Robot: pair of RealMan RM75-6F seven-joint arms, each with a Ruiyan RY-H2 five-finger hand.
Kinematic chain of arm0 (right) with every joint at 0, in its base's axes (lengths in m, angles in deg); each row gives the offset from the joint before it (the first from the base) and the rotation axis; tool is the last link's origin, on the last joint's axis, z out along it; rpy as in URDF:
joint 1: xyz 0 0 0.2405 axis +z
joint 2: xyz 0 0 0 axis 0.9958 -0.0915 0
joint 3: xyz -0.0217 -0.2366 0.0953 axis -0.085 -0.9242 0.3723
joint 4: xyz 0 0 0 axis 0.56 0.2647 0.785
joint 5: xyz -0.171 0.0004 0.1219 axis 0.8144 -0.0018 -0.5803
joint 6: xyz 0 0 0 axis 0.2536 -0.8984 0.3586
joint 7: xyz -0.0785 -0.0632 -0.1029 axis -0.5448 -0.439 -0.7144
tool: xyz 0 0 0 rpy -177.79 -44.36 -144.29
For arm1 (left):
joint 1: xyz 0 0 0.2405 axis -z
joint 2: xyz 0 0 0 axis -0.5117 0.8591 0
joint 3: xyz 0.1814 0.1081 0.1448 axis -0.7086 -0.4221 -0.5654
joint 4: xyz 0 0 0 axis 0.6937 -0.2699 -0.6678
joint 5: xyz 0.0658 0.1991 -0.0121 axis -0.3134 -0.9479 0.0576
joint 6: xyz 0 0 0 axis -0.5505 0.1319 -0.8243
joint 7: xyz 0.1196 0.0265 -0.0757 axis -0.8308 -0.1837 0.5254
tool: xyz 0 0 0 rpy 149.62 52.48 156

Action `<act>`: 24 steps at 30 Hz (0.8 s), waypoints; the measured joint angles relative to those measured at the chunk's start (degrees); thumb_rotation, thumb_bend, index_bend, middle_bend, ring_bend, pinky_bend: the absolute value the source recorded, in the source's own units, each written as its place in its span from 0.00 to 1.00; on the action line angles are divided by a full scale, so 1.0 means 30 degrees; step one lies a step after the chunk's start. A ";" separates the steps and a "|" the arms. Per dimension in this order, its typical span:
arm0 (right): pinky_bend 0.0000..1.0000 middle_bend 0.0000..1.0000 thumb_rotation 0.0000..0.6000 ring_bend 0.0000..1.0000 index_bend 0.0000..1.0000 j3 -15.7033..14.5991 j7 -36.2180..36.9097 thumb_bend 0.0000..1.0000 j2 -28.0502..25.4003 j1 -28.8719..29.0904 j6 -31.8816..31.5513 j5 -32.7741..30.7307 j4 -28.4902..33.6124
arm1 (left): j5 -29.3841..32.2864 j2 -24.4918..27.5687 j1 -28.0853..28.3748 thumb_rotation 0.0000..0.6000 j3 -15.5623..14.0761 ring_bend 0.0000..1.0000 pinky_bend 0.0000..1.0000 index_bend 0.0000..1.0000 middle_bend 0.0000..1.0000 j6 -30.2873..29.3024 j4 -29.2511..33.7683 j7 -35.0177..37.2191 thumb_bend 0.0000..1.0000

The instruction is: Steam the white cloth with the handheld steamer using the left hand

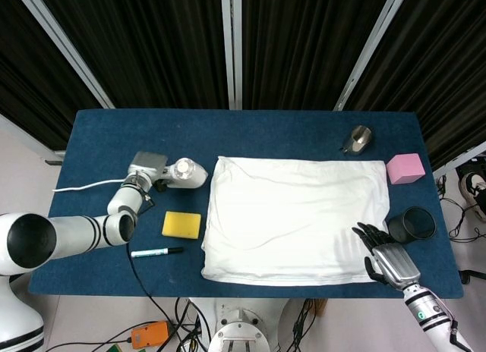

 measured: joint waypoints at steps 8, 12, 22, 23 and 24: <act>0.18 0.06 1.00 0.01 0.03 0.0096 -0.0351 0.85 -0.0285 -0.0215 -0.0385 0.0034 0.0510 | 0.0569 -0.1030 -0.0676 0.69 -0.0516 0.42 0.52 0.50 0.52 0.0460 -0.1521 -0.1008 0.44; 0.18 0.06 1.00 0.01 0.03 0.0115 -0.0471 0.85 -0.0353 -0.0253 -0.0401 0.0051 0.0645 | 0.1106 -0.1275 -0.0792 0.70 -0.0738 0.21 0.41 0.20 0.27 0.0314 -0.1635 -0.1644 0.30; 0.18 0.06 1.00 0.01 0.03 0.0224 -0.0647 0.85 -0.0557 -0.0258 -0.0574 0.0243 0.0869 | -0.0193 -0.0435 -0.1774 0.72 -0.0036 0.00 0.14 0.00 0.00 -0.1417 -0.0353 -0.1329 0.16; 0.18 0.06 1.00 0.01 0.03 0.0235 -0.0641 0.85 -0.0611 -0.0259 -0.0629 0.0293 0.0912 | -0.0634 -0.0207 -0.1981 0.74 0.0122 0.00 0.13 0.00 0.00 -0.1700 -0.0064 -0.1119 0.16; 0.18 0.06 1.00 0.01 0.03 0.0242 -0.0598 0.85 -0.0704 -0.0257 -0.0703 0.0383 0.0989 | -0.1300 0.0151 -0.2290 0.75 0.0335 0.00 0.12 0.00 0.00 -0.2086 0.0380 -0.0794 0.16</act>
